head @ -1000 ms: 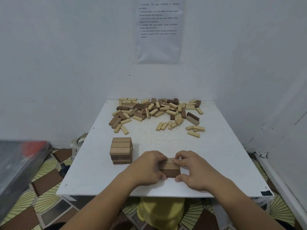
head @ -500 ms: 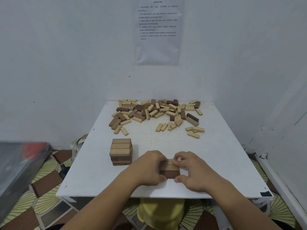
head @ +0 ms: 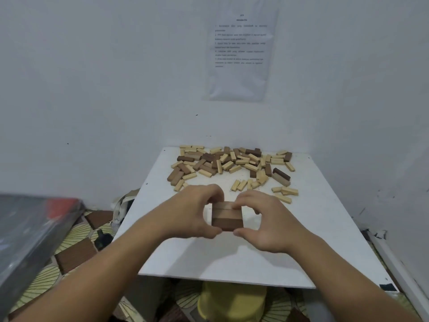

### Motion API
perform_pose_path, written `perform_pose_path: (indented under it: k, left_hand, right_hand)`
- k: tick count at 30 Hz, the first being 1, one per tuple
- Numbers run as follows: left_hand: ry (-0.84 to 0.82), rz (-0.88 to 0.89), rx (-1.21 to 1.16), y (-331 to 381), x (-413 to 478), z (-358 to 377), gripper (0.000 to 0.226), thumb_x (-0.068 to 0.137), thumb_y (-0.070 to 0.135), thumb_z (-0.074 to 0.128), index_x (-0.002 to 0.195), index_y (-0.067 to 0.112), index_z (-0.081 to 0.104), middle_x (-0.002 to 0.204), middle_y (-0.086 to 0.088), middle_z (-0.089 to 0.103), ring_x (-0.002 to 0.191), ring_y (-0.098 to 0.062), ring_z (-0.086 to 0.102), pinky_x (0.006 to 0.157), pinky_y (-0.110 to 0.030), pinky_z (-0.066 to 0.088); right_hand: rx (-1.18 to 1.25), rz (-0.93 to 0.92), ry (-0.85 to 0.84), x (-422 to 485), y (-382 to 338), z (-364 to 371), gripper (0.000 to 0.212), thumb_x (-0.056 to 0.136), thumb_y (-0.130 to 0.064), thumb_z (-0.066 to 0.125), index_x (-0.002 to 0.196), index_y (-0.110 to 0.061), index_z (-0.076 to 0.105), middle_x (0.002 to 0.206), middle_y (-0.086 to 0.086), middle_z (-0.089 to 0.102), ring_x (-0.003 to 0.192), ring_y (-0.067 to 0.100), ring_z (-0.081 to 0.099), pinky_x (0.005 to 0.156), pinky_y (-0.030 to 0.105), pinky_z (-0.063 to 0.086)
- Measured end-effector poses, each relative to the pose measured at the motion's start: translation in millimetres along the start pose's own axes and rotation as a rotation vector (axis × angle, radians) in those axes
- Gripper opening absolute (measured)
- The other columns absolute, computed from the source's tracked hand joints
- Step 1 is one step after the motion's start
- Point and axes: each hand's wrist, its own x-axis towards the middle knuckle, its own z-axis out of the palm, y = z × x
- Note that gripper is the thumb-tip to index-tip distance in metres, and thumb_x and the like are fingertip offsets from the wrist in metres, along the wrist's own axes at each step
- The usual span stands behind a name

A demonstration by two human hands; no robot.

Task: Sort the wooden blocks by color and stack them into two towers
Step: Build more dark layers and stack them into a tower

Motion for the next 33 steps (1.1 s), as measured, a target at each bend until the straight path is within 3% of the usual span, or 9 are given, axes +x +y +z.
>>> perform_pose_path:
  k: [4,10,20,33]
  left_hand:
    - [0.028,-0.06,-0.067,-35,-10,-37,0.056,0.067,0.043,0.091,0.112,0.038,0.059,0.113,0.022,0.063,0.11,0.002,0.059,0.096,-0.033,0.054]
    - [0.016,-0.136,-0.107,-87,-8,-50,0.058,0.065,0.037,0.095,0.112,0.036,0.06,0.115,0.02,0.064,0.111,0.001,0.06,0.097,-0.037,0.054]
    - [-0.025,-0.165,-0.121,-118,-7,-33,0.057,0.059,0.052,0.088,0.106,0.046,0.056,0.115,0.016,0.061,0.107,0.0,0.057,0.09,-0.043,0.056]
    - [-0.035,-0.159,-0.064,-119,-8,-30,0.054,0.069,0.044,0.09,0.111,0.043,0.055,0.116,0.015,0.058,0.106,0.003,0.052,0.082,-0.031,0.052]
  right_hand:
    - [0.025,-0.074,0.001,46,-26,10,0.045,0.07,-0.049,0.083,0.109,-0.034,0.069,0.113,-0.021,0.059,0.106,0.002,0.056,0.091,0.028,0.047]
    - [0.032,-0.034,-0.043,89,-37,46,0.045,0.068,-0.05,0.082,0.109,-0.035,0.07,0.111,-0.022,0.058,0.108,0.005,0.056,0.095,0.038,0.051]
    - [-0.004,-0.001,-0.111,100,-35,69,0.046,0.069,-0.051,0.078,0.11,-0.032,0.07,0.11,-0.021,0.058,0.106,0.007,0.057,0.094,0.04,0.051]
    - [-0.026,0.013,-0.124,97,-35,73,0.041,0.072,-0.048,0.081,0.108,-0.034,0.068,0.11,-0.02,0.057,0.105,0.008,0.055,0.093,0.038,0.051]
